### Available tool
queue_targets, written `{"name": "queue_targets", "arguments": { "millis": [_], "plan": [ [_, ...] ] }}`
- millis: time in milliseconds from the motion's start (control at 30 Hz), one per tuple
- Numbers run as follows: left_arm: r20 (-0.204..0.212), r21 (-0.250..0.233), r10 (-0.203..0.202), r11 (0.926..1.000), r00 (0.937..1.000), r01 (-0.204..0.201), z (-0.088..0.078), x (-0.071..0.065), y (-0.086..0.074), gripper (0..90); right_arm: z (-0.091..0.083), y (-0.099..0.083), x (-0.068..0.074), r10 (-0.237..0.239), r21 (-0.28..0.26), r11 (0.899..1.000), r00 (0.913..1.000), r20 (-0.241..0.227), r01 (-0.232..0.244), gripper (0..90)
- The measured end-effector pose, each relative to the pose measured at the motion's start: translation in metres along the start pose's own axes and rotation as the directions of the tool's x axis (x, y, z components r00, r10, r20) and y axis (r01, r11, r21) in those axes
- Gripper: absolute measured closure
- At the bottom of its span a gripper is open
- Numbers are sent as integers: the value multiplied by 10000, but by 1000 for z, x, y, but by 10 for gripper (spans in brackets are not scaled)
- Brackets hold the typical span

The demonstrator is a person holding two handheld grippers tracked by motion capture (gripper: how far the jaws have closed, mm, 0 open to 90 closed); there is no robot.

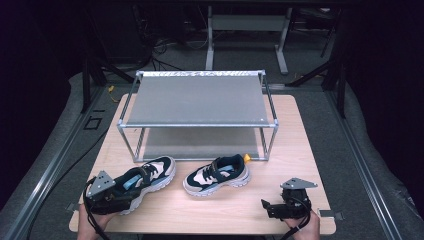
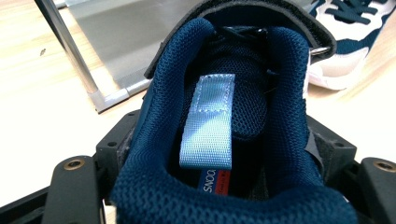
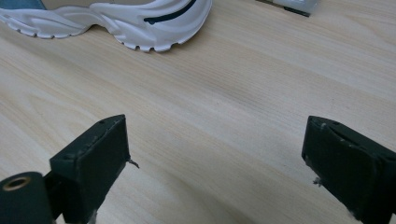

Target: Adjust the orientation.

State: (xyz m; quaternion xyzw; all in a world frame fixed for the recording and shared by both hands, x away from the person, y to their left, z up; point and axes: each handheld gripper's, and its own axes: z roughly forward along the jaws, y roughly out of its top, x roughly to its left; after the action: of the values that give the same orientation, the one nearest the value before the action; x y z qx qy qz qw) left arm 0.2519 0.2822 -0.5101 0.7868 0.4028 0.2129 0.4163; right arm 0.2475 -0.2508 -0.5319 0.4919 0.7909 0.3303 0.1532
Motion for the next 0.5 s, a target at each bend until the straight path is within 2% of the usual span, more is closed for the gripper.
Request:
{"name": "queue_targets", "arguments": {
  "millis": [233, 400, 433, 500],
  "plan": [
    [-335, -86, -408, 9991, 9986, 406, 4, -8, 10, 269, 1, 0, 3, -44, -132, 9999, 9997, 222, 47, 0],
    [-489, -122, -654, 9978, 9967, 649, 10, -14, 18, 269, 1, 1, 4, -124, -148, 9998, 9996, 241, 128, 0],
    [-544, -154, -723, 9973, 9959, 715, 11, -15, 19, 268, 0, 1, 4, -131, -1, 9999, 9997, 190, 132, 0],
    [-627, -217, -824, 9965, 9946, 812, 13, -17, 23, 268, 1, 0, 3, -176, -126, 9998, 9996, 217, 179, 0]
  ]
}}
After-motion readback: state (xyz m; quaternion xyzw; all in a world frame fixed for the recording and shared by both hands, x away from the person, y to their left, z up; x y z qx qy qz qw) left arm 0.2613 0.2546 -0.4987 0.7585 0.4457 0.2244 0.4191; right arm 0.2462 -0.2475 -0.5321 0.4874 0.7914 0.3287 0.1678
